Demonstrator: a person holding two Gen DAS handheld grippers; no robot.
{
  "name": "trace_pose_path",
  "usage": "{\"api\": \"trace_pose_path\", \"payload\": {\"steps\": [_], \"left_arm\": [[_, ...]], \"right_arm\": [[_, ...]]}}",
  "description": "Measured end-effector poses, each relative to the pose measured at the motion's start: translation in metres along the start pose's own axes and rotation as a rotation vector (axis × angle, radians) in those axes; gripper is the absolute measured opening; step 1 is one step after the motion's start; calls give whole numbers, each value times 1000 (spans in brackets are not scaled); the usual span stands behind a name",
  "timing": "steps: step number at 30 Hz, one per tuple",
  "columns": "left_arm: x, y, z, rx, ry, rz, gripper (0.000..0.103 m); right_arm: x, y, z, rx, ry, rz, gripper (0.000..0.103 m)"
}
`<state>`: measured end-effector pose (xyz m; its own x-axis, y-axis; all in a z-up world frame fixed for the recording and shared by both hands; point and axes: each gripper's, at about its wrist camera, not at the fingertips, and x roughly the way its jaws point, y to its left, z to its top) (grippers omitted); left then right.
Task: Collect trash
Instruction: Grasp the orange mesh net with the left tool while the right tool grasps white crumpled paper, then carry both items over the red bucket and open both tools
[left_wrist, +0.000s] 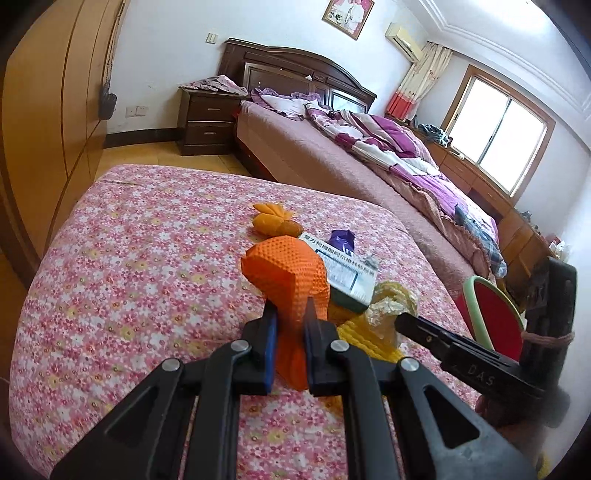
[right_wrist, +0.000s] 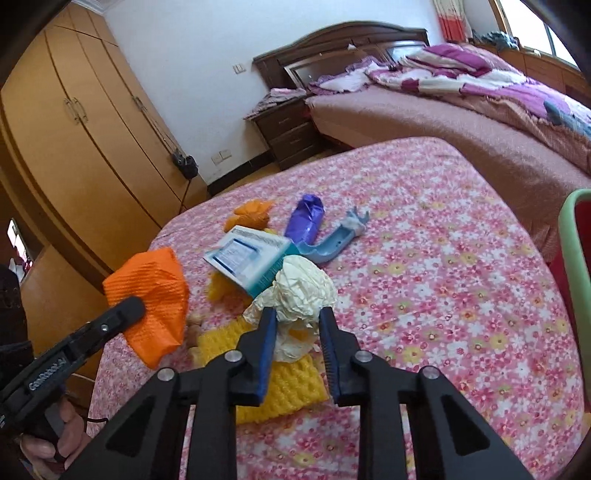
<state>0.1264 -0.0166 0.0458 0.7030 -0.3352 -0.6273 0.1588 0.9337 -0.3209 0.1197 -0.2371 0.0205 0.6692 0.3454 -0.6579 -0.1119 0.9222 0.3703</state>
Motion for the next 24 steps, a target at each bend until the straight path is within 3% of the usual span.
{"api": "trace_pose_path", "payload": {"steps": [13, 24], "left_arm": [[-37, -15, -11, 17, -31, -34, 11], [-71, -59, -16, 70, -41, -129, 11]], "right_arm": [[-75, 0, -14, 30, -142, -32, 25], [-143, -23, -36, 75, -230, -104, 25]]}}
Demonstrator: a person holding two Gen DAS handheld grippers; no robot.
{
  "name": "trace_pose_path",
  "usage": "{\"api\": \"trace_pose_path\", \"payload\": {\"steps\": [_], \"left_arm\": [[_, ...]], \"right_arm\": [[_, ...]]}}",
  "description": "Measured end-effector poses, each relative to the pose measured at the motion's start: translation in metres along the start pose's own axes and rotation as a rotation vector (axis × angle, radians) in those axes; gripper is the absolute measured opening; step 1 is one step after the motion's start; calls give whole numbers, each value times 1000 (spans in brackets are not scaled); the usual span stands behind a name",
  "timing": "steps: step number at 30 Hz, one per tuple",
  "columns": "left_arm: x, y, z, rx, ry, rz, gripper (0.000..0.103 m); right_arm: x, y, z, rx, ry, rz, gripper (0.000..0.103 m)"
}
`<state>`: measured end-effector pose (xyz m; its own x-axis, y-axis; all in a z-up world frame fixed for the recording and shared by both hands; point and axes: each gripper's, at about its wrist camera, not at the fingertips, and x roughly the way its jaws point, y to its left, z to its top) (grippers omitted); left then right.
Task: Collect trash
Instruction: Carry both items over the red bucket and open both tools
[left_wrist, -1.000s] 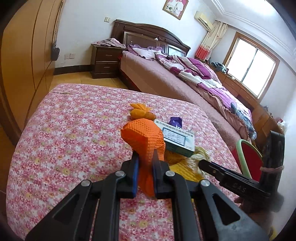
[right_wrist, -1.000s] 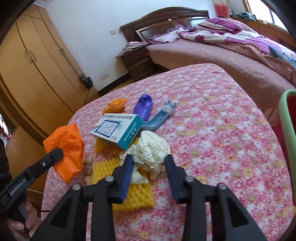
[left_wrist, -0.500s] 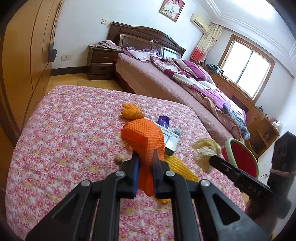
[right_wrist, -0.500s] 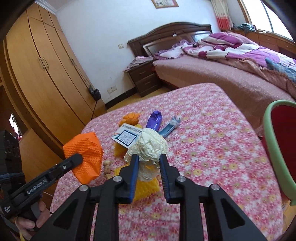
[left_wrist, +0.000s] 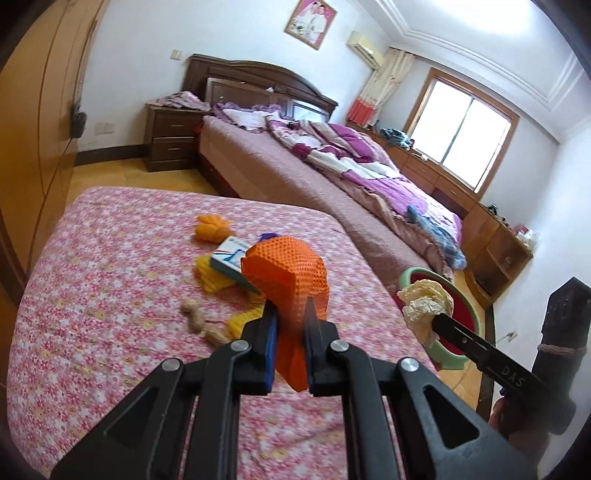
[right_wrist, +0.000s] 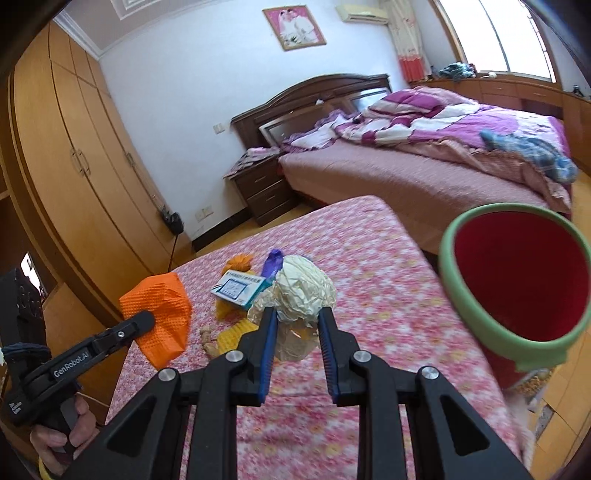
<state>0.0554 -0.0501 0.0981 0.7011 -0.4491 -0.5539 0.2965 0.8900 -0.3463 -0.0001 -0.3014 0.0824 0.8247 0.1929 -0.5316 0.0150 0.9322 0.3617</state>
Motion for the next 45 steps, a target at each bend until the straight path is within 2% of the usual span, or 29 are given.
{"api": "trace_pose_path", "payload": {"steps": [11, 24, 32, 38, 45], "left_arm": [[6, -66, 8, 138, 34, -106, 11], [60, -145, 19, 269, 103, -193, 11], [113, -194, 18, 338, 164, -242, 11], [159, -225, 9, 368, 221, -285, 11], [210, -252, -8, 397, 299, -293, 11]], "right_arm": [[-53, -47, 6, 54, -102, -89, 25], [-81, -112, 23, 91, -165, -226, 25], [-77, -161, 23, 139, -165, -291, 25], [-61, -202, 22, 188, -125, -333, 25], [-43, -233, 22, 225, -86, -354, 26]]}}
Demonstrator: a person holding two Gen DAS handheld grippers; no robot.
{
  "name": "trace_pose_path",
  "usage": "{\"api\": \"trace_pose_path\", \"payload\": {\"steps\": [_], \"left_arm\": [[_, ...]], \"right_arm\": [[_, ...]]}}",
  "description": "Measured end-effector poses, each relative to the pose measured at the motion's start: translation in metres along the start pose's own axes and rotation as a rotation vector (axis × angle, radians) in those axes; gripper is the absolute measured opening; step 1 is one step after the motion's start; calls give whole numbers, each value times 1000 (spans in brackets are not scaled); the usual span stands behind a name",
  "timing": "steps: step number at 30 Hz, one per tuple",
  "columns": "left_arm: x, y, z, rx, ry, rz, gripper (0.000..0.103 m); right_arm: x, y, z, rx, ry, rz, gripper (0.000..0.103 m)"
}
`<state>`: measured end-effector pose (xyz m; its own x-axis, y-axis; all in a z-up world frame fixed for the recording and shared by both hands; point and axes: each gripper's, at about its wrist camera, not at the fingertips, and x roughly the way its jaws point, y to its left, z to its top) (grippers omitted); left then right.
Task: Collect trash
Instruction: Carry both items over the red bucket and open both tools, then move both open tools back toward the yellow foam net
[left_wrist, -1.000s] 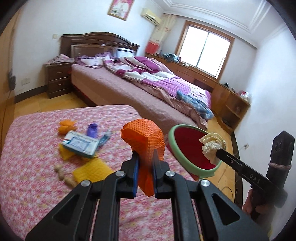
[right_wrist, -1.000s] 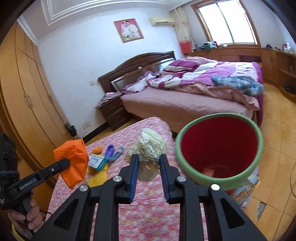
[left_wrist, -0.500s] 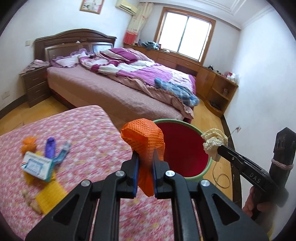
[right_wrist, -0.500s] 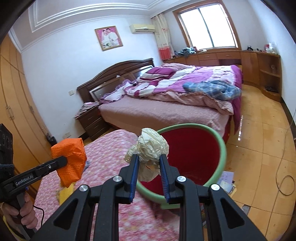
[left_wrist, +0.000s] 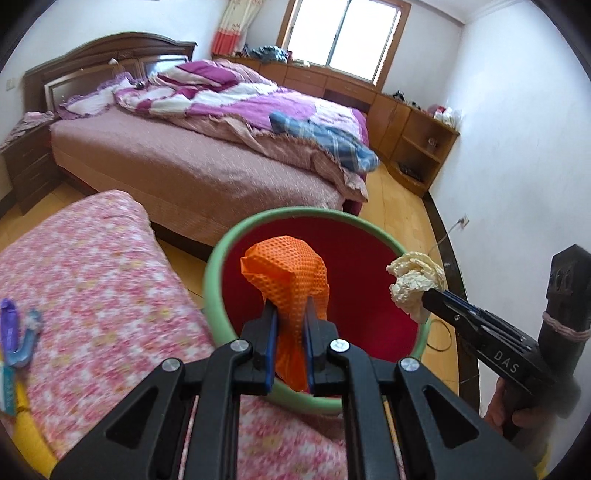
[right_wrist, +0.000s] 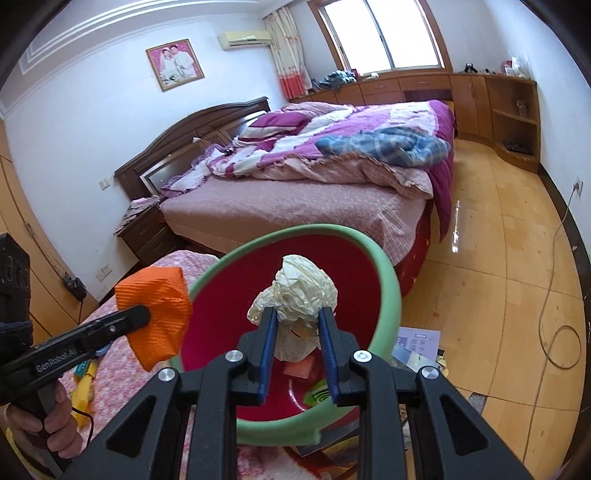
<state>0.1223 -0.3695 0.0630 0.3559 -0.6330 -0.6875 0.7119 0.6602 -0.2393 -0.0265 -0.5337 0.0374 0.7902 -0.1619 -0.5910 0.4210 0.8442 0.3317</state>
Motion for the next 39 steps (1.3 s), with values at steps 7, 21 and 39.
{"api": "trace_pose_path", "payload": {"steps": [7, 21, 39], "left_arm": [[32, 1, -5, 6, 48, 44, 11], [32, 11, -8, -15, 46, 107, 51], [-27, 27, -29, -84, 22, 112, 51]], "right_arm": [[18, -12, 3, 16, 25, -2, 29], [22, -16, 4, 33, 20, 15, 53], [-8, 9, -3, 33, -23, 48, 73]]}}
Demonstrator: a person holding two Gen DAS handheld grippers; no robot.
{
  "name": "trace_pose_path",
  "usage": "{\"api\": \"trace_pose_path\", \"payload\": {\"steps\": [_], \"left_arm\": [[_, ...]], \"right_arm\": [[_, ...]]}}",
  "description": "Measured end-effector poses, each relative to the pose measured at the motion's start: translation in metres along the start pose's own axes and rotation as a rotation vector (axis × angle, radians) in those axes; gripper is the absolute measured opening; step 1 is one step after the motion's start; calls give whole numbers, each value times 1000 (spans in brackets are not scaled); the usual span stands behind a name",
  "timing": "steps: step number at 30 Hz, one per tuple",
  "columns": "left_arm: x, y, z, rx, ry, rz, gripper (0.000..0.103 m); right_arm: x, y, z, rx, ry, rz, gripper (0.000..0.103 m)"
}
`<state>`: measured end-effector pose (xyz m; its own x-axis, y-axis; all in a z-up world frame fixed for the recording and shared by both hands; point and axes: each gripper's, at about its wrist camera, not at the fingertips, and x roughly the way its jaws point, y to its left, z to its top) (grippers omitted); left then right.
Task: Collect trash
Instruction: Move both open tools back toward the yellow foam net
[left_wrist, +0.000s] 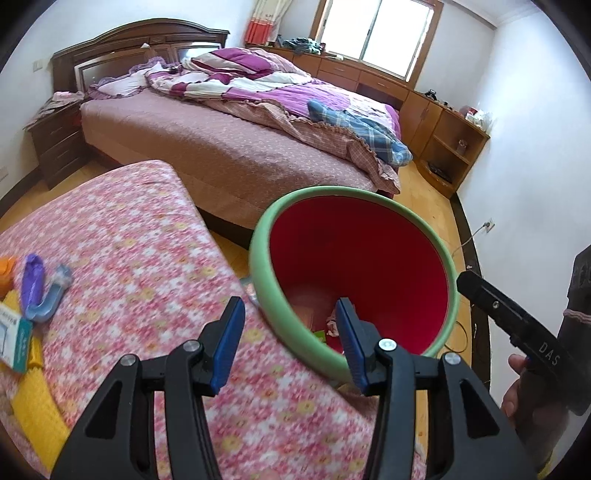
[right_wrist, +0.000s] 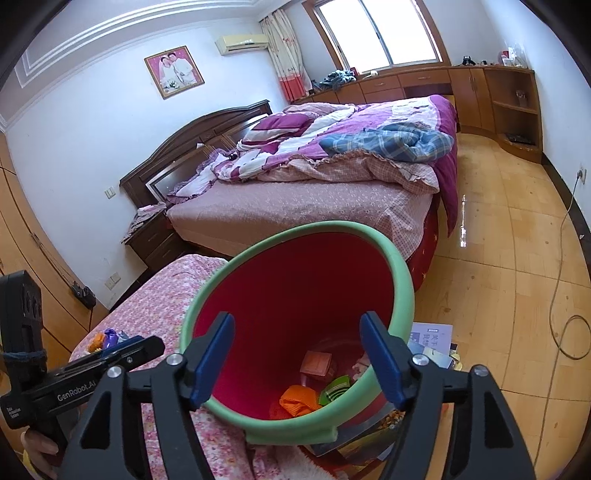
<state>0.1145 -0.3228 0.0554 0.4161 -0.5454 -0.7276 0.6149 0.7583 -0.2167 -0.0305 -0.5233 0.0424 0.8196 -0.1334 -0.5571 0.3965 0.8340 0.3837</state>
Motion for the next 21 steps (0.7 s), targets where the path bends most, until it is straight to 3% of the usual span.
{"api": "trace_pose_path", "payload": {"steps": [10, 13, 21], "left_arm": [[-38, 38, -18, -72, -13, 73, 55], [-50, 52, -25, -86, -15, 104, 64], [-78, 103, -45, -168, -20, 202, 65]], "right_arm": [[-10, 24, -11, -8, 12, 20, 81], [-12, 33, -15, -21, 17, 33, 81], [-14, 59, -31, -53, 49, 69, 82]]}}
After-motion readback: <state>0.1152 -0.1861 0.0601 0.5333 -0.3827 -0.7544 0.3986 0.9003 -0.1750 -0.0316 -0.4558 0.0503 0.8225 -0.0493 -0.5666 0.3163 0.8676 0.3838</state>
